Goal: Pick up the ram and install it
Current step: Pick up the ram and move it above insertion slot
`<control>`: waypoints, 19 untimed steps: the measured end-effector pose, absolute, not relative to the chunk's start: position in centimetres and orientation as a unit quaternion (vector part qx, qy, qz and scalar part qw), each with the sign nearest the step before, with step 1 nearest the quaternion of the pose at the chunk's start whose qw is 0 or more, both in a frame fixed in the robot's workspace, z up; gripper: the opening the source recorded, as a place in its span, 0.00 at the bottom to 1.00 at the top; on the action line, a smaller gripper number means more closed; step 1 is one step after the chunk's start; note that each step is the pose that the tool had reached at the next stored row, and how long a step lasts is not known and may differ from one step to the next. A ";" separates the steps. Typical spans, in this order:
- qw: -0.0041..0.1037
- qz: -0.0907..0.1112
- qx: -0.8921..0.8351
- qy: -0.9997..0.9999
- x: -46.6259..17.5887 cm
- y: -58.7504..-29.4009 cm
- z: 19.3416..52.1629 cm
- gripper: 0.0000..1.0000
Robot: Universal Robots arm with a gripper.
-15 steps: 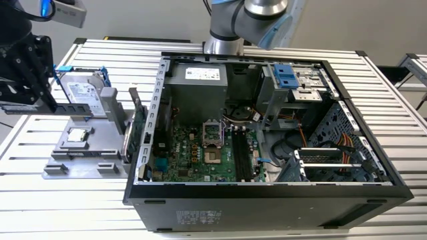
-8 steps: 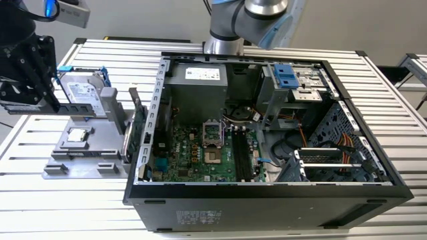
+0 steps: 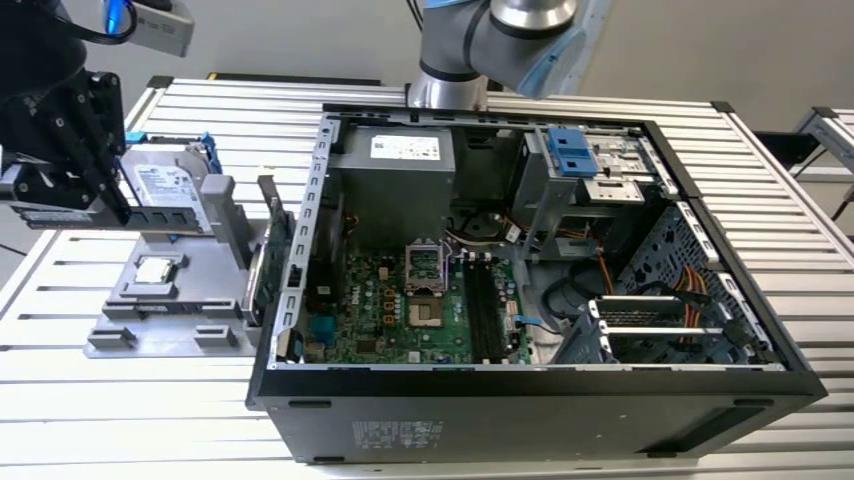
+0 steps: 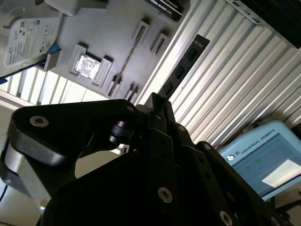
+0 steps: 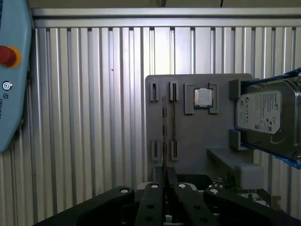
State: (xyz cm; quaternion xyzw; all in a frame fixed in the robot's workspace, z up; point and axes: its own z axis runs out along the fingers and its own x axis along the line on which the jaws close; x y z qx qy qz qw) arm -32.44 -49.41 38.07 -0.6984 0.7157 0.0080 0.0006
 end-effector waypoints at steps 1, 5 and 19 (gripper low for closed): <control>0.001 0.008 -0.698 0.716 -32.4 -49.4 38.1 0.00; 0.001 0.008 -0.699 0.715 -32.1 -49.4 38.1 0.00; 0.001 0.008 -0.703 0.711 -30.6 -49.4 38.1 0.00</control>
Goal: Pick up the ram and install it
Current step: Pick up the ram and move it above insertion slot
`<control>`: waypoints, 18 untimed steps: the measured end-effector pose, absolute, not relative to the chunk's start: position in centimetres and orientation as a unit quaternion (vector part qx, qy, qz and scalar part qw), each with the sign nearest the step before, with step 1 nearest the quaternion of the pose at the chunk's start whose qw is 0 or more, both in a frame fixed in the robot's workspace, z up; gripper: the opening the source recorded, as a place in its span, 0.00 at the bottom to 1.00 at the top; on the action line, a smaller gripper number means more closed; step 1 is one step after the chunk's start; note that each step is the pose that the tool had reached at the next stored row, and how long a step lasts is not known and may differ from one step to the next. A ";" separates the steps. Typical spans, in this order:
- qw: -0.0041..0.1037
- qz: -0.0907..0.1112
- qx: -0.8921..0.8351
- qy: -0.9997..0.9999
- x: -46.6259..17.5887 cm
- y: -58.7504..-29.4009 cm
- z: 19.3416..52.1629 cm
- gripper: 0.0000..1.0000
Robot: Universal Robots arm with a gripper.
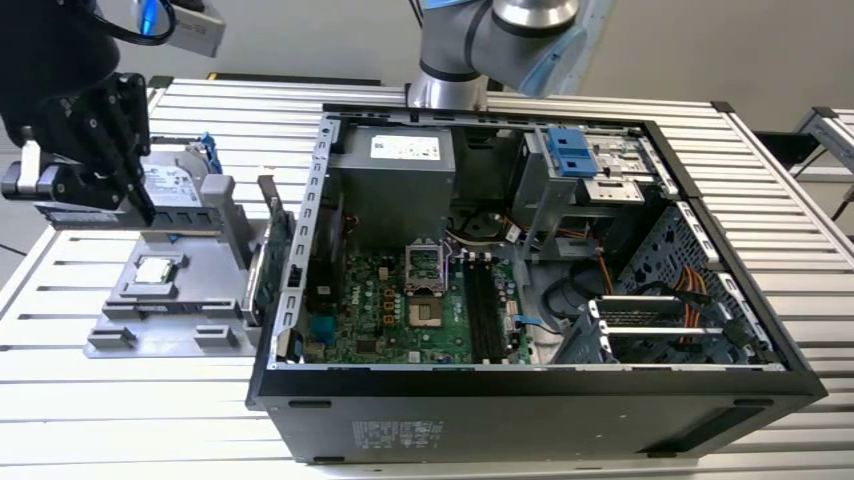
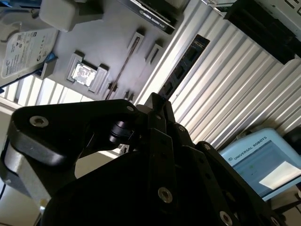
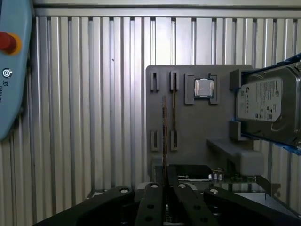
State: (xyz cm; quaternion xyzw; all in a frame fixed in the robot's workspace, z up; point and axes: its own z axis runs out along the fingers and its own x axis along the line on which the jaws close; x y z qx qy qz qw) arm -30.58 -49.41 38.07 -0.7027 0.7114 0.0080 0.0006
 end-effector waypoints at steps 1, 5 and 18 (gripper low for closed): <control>0.001 0.008 -0.703 0.711 -30.5 -49.4 38.1 0.00; 0.001 0.008 -0.705 0.709 -30.0 -49.4 38.1 0.00; 0.000 0.008 -0.710 0.704 -28.5 -49.4 38.1 0.00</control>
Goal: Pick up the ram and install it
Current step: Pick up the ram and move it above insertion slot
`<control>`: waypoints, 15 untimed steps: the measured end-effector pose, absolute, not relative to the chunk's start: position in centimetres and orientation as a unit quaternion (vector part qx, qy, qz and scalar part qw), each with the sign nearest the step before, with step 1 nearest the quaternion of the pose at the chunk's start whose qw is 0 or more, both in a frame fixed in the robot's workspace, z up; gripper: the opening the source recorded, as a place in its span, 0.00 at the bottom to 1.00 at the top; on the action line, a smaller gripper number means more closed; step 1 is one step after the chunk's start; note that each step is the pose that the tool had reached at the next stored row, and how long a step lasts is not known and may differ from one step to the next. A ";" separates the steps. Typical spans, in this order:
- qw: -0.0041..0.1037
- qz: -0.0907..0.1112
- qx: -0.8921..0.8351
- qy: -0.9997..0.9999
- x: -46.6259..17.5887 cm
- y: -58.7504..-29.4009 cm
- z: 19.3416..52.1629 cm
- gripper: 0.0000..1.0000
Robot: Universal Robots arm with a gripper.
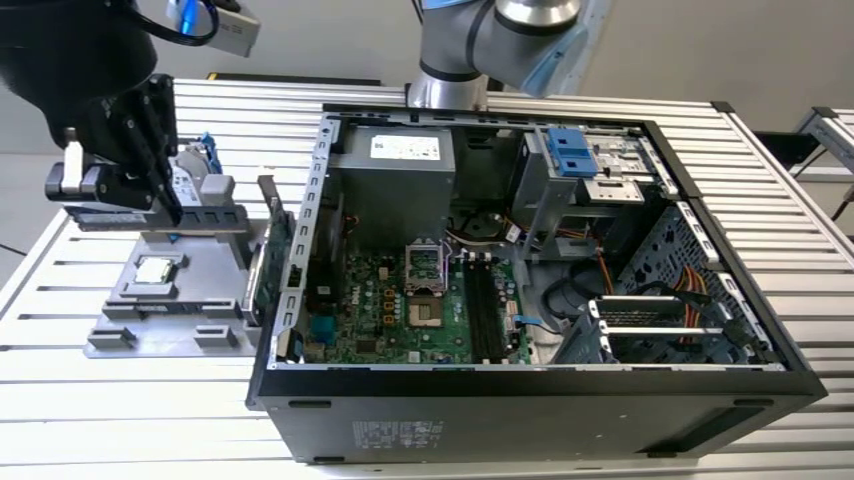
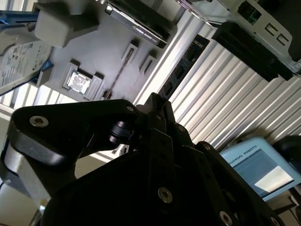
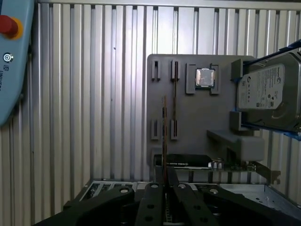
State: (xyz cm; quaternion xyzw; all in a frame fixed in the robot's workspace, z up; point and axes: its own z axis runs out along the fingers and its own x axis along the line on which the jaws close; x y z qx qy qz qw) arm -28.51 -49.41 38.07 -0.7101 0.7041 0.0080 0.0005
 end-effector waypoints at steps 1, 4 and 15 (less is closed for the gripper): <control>0.000 0.008 -0.710 0.704 -28.4 -49.4 38.1 0.00; 0.000 0.008 -0.711 0.703 -28.1 -49.4 38.1 0.00; 0.000 0.008 -0.714 0.700 -26.8 -49.4 38.1 0.00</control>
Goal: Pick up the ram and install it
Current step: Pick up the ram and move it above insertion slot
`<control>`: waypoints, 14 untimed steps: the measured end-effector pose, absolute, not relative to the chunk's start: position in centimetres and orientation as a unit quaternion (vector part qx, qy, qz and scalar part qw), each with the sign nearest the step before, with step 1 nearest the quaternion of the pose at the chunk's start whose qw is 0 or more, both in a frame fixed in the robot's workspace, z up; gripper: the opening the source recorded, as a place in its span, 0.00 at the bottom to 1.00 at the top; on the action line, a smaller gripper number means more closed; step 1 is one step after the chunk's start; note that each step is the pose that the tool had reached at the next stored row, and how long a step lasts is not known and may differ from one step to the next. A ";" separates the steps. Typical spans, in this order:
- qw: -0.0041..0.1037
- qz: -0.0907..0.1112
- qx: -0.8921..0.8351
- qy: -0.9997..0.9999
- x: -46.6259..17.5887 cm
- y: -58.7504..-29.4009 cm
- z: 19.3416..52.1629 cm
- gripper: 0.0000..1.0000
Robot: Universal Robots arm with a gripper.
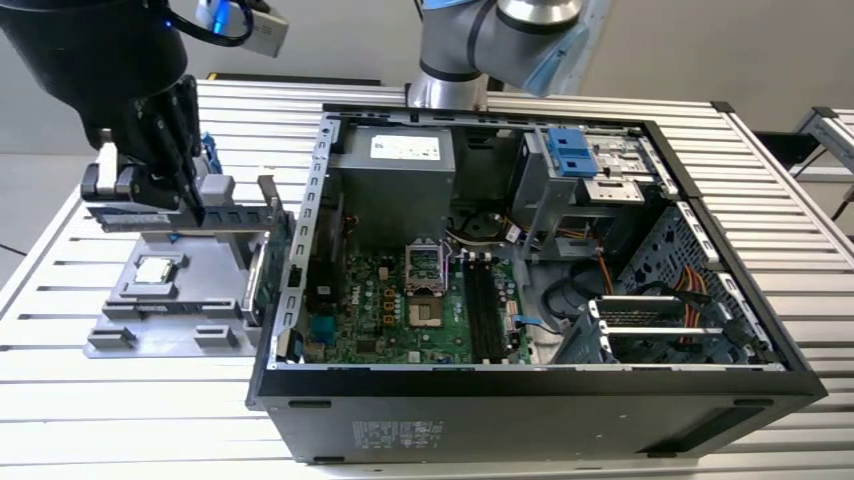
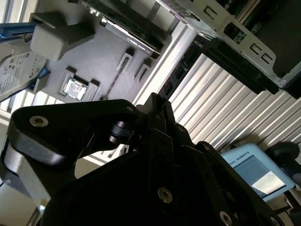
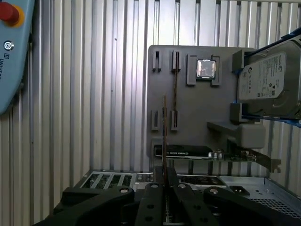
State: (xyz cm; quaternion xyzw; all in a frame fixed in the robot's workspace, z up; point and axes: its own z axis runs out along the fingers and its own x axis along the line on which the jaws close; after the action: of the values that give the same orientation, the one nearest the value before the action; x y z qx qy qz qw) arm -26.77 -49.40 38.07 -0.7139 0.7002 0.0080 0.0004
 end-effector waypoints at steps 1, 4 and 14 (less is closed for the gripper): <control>0.000 0.008 -0.714 0.700 -26.6 -49.4 38.1 0.00; 0.000 0.008 -0.714 0.700 -26.2 -49.4 38.1 0.00; 0.000 0.008 -0.716 0.698 -25.3 -49.4 38.1 0.00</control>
State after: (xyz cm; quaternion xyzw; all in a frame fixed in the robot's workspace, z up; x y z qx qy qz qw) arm -25.30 -49.40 38.07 -0.7163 0.6978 0.0080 0.0004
